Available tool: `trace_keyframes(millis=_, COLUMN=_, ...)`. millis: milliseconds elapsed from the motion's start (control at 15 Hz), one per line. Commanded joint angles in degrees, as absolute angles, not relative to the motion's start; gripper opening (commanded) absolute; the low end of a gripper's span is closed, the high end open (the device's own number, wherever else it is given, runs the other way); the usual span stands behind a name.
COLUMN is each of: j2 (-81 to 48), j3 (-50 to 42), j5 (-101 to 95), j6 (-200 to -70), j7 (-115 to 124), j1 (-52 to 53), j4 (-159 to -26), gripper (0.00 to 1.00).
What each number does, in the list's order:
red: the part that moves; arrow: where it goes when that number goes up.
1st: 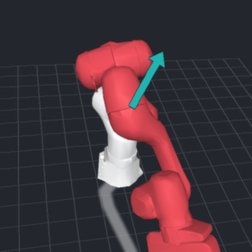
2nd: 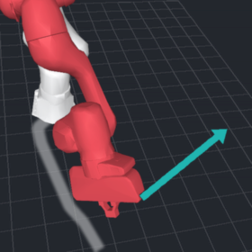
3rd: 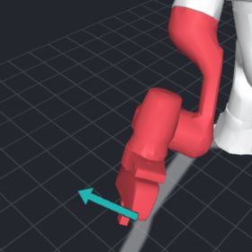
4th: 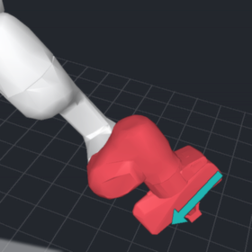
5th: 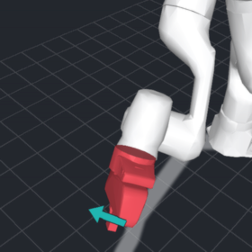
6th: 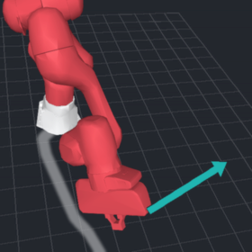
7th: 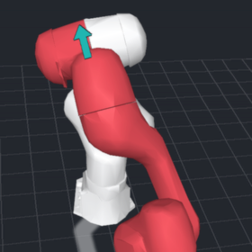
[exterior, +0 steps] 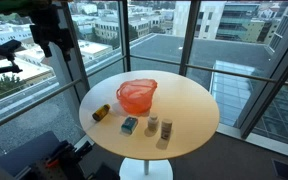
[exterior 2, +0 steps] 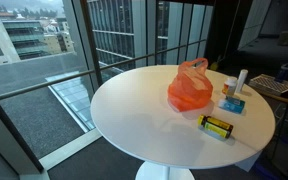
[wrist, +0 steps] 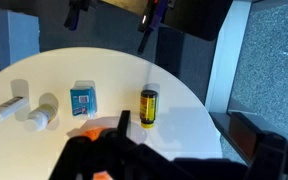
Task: Pick up the mentos container and put it in the orange plastic bag
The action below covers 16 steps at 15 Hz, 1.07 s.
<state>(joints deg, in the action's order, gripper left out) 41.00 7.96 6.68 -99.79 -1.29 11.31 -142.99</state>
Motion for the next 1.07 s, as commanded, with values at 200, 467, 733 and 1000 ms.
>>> trace_keyframes(millis=200, j2=41.08, j3=8.12, j5=6.77, j6=-99.66, j7=-1.38, j1=11.11, j4=-142.84, gripper=1.00)
trace_keyframes(millis=467, j2=41.08, j3=8.12, j5=6.77, j6=-99.66, j7=-1.38, j1=11.11, j4=-142.84, gripper=1.00)
trace_keyframes(millis=733, j2=38.32, j3=8.11, j5=7.12, j6=-100.88, j7=-0.84, j1=10.75, j4=-140.32, gripper=1.00)
trace_keyframes(millis=1000, j2=34.36, j3=7.99, j5=6.91, j6=-103.21, j7=0.04, j1=9.90, j4=-137.24, gripper=1.00)
